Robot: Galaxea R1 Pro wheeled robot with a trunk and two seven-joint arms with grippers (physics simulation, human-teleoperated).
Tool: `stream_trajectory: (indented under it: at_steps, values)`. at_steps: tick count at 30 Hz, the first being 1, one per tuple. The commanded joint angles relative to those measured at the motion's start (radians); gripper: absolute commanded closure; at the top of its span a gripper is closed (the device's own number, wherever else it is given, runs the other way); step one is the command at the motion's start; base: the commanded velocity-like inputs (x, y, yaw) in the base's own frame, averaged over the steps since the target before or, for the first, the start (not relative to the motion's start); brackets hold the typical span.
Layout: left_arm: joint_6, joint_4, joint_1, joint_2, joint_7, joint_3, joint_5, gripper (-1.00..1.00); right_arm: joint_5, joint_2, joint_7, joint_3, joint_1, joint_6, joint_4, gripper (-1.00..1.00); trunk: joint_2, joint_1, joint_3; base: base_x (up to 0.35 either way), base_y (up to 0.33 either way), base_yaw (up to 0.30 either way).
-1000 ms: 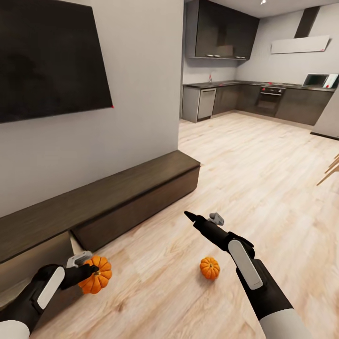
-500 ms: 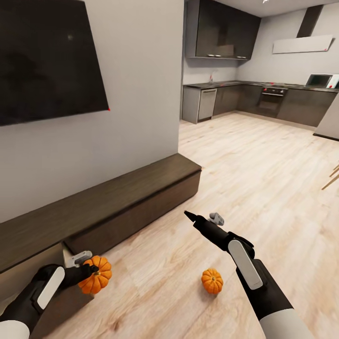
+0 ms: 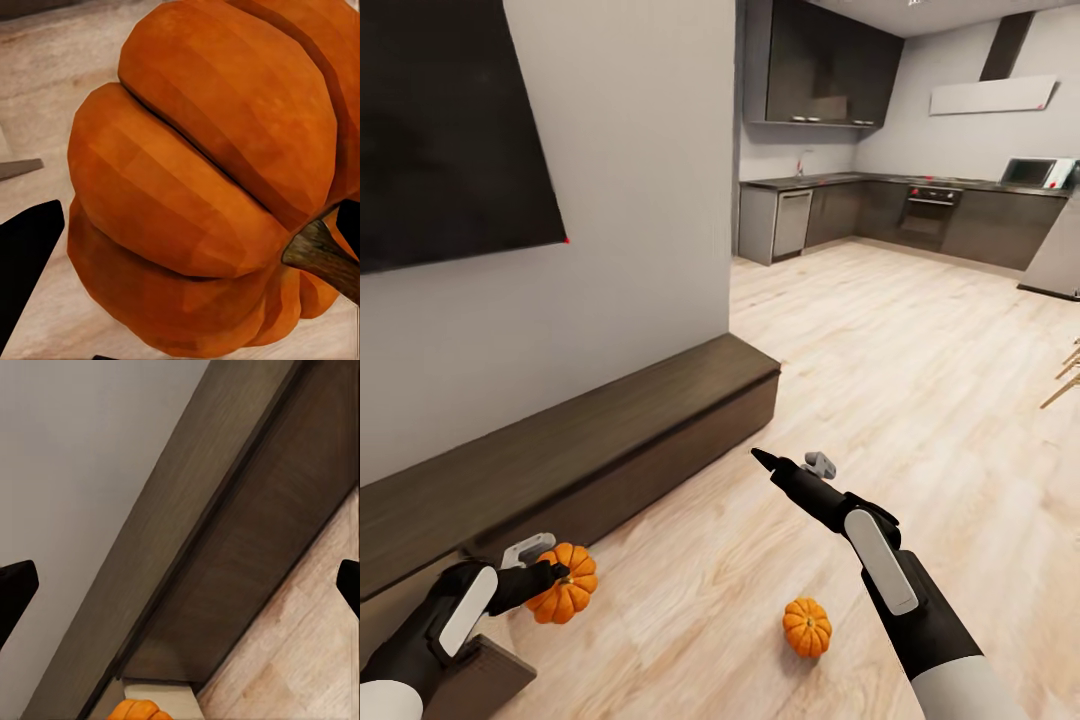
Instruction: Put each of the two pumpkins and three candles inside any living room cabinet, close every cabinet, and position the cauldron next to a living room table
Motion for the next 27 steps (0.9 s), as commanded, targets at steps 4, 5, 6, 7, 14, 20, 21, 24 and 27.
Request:
stream_trajectory:
  at_steps: [4,5,6,7,14,20,21,24,27]
  values:
    - [0.005,-0.002,0.0,0.0,0.006,0.002,0.011,1.0,-0.001,-0.001,0.001,0.001,-0.001,0.002,0.0,-1.0,0.0,0.0,0.002,0.202,-0.075,-0.241]
    - [0.005,-0.002,0.0,0.0,0.006,0.002,0.011,1.0,-0.001,-0.001,0.001,0.001,-0.001,0.002,0.0,-1.0,0.0,0.0,0.003,0.204,0.027,-0.25]
    - [0.005,-0.002,0.0,0.0,0.006,0.002,0.011,1.0,-0.001,-0.001,0.001,0.001,-0.001,0.002,0.0,-1.0,0.0,0.0,0.004,0.207,0.044,-0.251]
    - [0.005,-0.002,0.0,0.0,0.006,0.002,0.011,1.0,-0.001,-0.001,0.001,0.001,-0.001,0.002,0.0,-1.0,0.0,0.0,0.005,0.209,0.047,-0.252]
    - [0.005,-0.002,0.0,0.0,0.007,0.002,0.011,1.0,-0.001,-0.001,-0.001,0.001,-0.001,0.002,0.001,-1.0,0.0,0.0,0.01,0.117,0.02,-0.253]
    - [0.005,-0.002,0.0,0.0,0.008,0.002,0.011,1.0,-0.001,-0.001,-0.002,0.001,-0.001,0.002,0.001,-1.0,0.0,0.0,0.015,0.008,0.078,-0.254]
    - [0.005,-0.002,0.0,0.0,0.008,0.002,0.011,1.0,-0.001,-0.001,-0.002,0.001,-0.001,0.002,0.002,-1.0,0.0,0.0,0.016,0.002,0.106,-0.254]
    - [0.005,-0.002,0.0,0.0,0.008,0.002,0.011,1.0,-0.001,-0.001,-0.002,0.001,-0.001,0.002,0.002,-1.0,0.0,0.0,0.018,0.001,0.169,-0.238]
    - [0.005,-0.002,0.0,0.0,0.008,0.002,0.011,1.0,-0.001,-0.001,-0.002,0.001,-0.001,0.002,0.002,-1.0,0.0,0.0,0.019,0.0,0.069,-0.09]
